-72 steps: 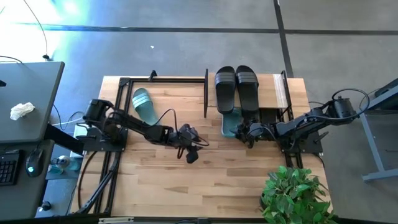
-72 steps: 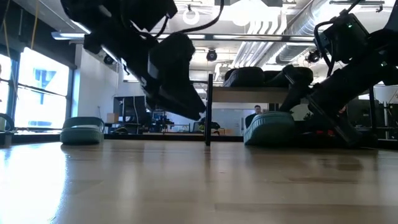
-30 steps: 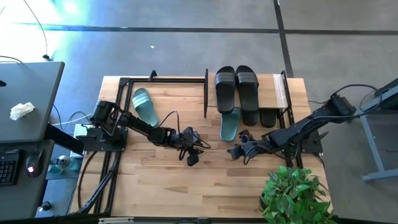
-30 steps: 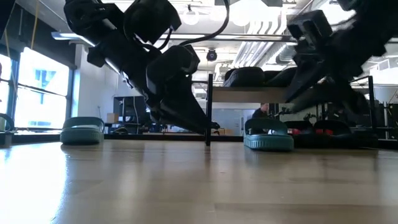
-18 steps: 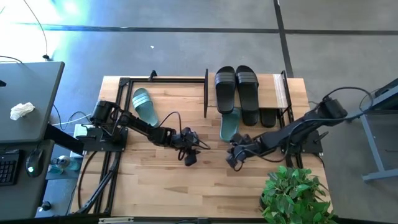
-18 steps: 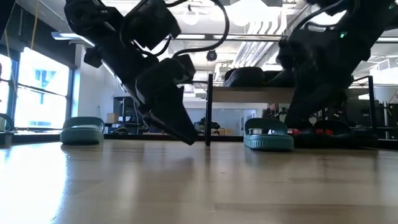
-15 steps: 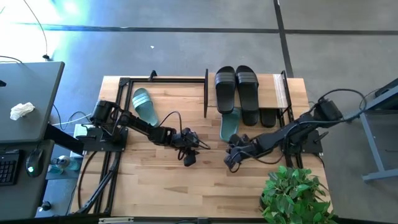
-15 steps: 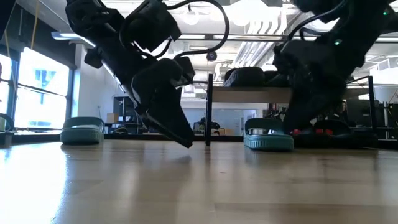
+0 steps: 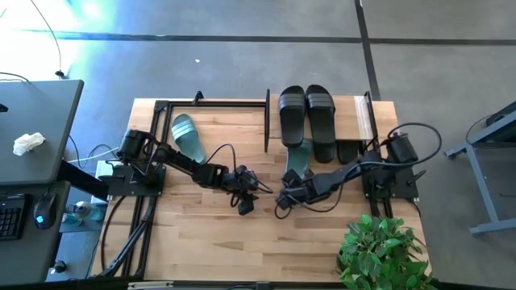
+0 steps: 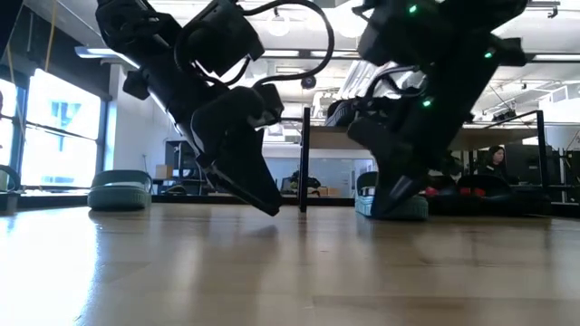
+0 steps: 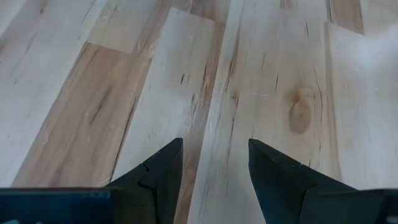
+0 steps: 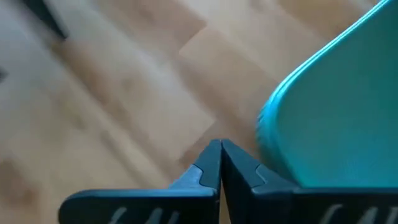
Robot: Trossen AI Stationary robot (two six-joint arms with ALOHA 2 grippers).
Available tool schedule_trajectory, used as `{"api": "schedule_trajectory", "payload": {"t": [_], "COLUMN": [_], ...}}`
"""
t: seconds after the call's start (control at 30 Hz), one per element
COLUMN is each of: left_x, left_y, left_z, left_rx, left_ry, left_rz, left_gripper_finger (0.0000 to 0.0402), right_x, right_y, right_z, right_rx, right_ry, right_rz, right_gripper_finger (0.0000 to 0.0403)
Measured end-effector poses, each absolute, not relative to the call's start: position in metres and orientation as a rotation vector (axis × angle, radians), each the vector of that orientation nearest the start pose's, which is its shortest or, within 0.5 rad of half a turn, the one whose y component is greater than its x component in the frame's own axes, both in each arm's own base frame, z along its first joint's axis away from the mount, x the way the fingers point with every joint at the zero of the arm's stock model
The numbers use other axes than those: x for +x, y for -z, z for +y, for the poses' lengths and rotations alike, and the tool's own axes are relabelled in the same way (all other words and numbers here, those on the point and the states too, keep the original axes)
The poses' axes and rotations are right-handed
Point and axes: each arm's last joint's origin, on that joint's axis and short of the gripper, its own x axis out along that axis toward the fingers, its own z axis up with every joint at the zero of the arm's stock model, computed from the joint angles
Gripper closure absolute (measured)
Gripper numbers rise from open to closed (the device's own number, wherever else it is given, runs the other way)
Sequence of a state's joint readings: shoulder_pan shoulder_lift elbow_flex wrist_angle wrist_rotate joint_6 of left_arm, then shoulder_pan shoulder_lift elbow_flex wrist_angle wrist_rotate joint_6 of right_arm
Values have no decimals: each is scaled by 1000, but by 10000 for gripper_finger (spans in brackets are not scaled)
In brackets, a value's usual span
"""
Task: Pick and place slides into the shelf
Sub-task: Put the green slipper under the shelf
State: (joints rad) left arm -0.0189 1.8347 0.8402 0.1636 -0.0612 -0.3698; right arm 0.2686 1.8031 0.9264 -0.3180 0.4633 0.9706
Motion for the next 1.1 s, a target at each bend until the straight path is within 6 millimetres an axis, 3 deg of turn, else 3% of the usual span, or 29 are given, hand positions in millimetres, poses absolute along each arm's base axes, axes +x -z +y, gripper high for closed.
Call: {"api": "schedule_trajectory", "payload": {"t": [0.5, 1.1], "left_x": [337, 335], "left_y": [-113, -112], "left_z": [-5, -4], "left_rx": [-310, -317], "left_ry": [-196, -205], "left_rz": [825, 852], "left_gripper_finger": [236, 236], "right_x": [309, 307], "right_y": [-118, -117], "right_z": [24, -6], "right_rx": [466, 467], "right_ry": [916, 1010], "right_rz": [871, 879], "right_gripper_finger": [403, 403]}}
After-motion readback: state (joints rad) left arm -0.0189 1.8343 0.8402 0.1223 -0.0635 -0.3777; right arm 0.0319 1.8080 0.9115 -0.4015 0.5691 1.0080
